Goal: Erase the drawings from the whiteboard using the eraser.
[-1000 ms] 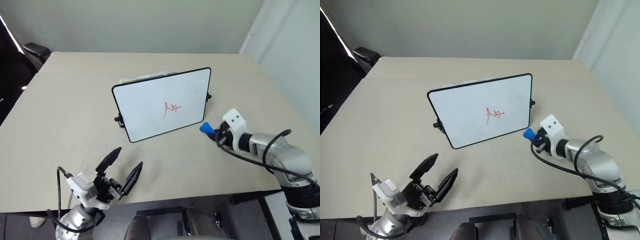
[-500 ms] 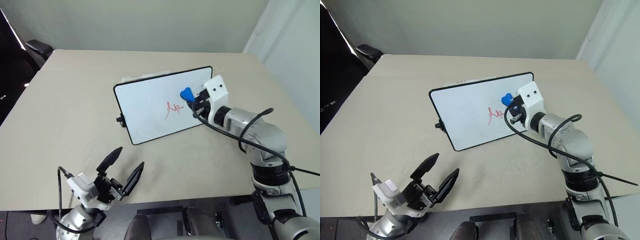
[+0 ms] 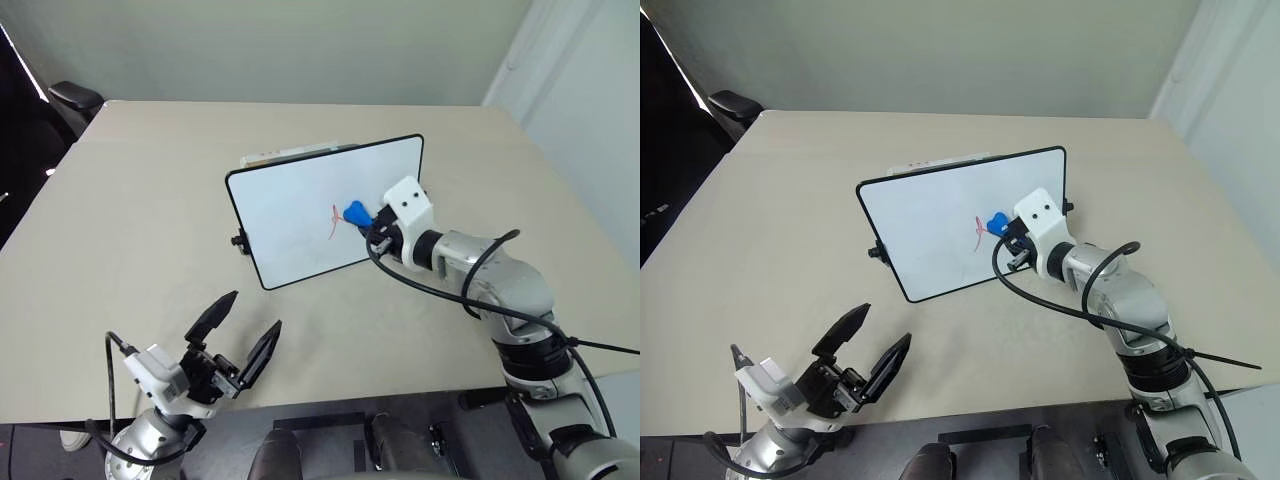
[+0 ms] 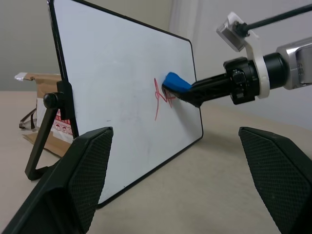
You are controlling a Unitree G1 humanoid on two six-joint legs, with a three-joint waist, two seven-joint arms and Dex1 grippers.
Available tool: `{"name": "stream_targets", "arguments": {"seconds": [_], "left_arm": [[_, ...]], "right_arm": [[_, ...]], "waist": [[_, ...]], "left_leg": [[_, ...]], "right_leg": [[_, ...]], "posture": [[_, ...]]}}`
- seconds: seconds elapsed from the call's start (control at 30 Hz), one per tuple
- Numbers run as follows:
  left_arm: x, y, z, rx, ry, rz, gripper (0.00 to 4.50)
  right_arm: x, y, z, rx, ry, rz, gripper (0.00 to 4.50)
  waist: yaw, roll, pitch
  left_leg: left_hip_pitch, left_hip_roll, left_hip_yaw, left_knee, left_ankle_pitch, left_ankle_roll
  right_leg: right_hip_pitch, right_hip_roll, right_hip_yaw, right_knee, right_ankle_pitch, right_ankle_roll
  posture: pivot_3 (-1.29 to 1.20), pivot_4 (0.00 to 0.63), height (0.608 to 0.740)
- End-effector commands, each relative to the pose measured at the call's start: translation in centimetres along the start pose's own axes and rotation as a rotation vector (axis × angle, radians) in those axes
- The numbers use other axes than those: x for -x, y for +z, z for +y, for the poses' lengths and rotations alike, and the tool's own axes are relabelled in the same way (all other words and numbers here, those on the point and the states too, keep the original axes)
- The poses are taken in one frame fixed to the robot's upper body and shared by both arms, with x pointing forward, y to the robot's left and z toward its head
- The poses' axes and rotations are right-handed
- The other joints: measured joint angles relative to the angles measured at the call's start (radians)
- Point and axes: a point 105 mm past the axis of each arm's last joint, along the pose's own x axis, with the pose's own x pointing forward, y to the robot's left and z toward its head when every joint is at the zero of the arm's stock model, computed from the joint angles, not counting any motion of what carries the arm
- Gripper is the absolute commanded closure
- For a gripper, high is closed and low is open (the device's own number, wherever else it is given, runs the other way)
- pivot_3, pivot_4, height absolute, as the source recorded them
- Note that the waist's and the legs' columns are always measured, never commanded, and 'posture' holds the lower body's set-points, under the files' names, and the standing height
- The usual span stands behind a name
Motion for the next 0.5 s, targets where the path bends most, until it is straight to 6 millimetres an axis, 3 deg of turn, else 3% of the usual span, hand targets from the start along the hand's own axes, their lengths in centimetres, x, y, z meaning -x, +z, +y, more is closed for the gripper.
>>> {"name": "stream_targets", "arguments": {"seconds": [0.03,0.17,0.5], "left_arm": [[-0.1,0.9,0.0,-0.013,-0.003,-0.031,0.0],[-0.1,1.0,0.1,-0.012,0.0,-0.035,0.0],[0.0,1.1,0.0,-0.007,-0.005,-0.037,0.0]], "right_arm": [[0.0,-1.0,-0.4,0.013,-0.013,0.031,4.01],[0.1,-2.3,-0.6,0.025,-0.016,0.081,4.01],[0.7,1.9,-1.0,0.065,-0.015,-0.06,4.01]], "waist": [[0.0,0.0,0.0],[0.0,0.0,0.0],[0.0,0.0,0.0]], "left_leg": [[0.0,0.0,0.0,0.0,0.0,0.0],[0.0,0.0,0.0,0.0,0.0,0.0],[0.0,0.0,0.0,0.0,0.0,-0.001]], "right_leg": [[0.0,0.0,0.0,0.0,0.0,0.0],[0.0,0.0,0.0,0.0,0.0,0.0],[0.0,0.0,0.0,0.0,0.0,0.0]], "posture": [[0.0,0.15,0.74],[0.0,0.15,0.74],[0.0,0.15,0.74]]}}
